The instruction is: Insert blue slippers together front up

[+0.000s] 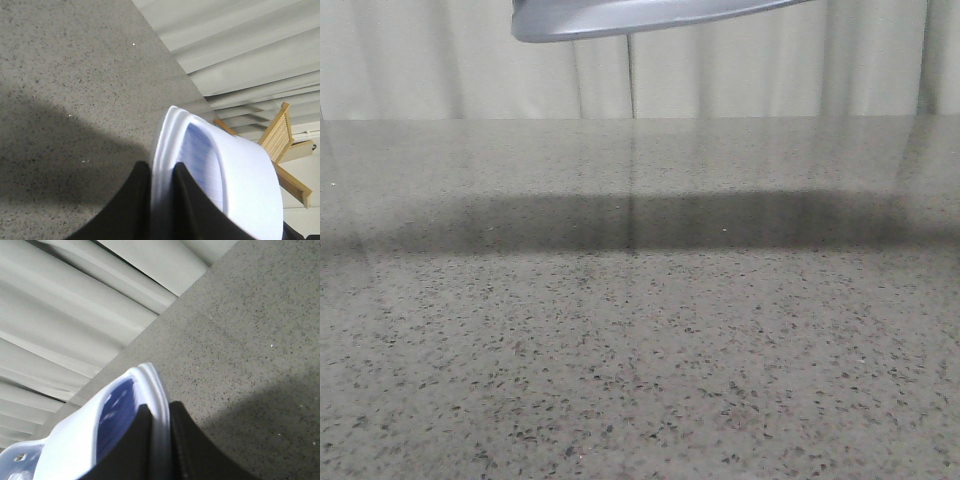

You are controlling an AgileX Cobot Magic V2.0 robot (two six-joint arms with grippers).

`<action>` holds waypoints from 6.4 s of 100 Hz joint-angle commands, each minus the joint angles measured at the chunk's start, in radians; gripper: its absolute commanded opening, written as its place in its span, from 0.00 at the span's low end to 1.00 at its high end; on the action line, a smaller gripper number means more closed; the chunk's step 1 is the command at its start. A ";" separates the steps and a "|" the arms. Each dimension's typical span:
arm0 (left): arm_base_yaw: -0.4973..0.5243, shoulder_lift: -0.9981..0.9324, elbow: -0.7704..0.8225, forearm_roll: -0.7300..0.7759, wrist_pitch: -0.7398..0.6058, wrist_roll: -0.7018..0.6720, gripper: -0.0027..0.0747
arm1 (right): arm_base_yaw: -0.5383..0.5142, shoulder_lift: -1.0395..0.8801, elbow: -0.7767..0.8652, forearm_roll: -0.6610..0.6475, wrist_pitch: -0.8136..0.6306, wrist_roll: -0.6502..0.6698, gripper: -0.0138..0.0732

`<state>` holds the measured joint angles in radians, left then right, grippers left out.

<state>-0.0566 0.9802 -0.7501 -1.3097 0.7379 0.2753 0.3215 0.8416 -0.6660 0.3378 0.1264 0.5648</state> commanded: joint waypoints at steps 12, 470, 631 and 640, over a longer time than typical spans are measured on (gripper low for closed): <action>0.002 -0.017 -0.028 -0.089 0.026 0.016 0.06 | 0.035 -0.015 -0.036 0.016 -0.120 -0.005 0.07; 0.002 -0.012 -0.028 -0.112 0.170 0.145 0.06 | 0.123 -0.039 0.096 0.181 -0.256 0.099 0.04; 0.002 0.147 -0.066 -0.336 0.483 0.353 0.06 | 0.234 -0.039 0.096 0.174 -0.252 0.109 0.04; 0.002 0.147 -0.066 -0.336 0.488 0.355 0.06 | 0.230 -0.039 0.096 0.172 -0.249 0.109 0.04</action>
<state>-0.0349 1.1438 -0.7841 -1.5733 1.0385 0.6225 0.5272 0.8065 -0.5360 0.5223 -0.1172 0.6624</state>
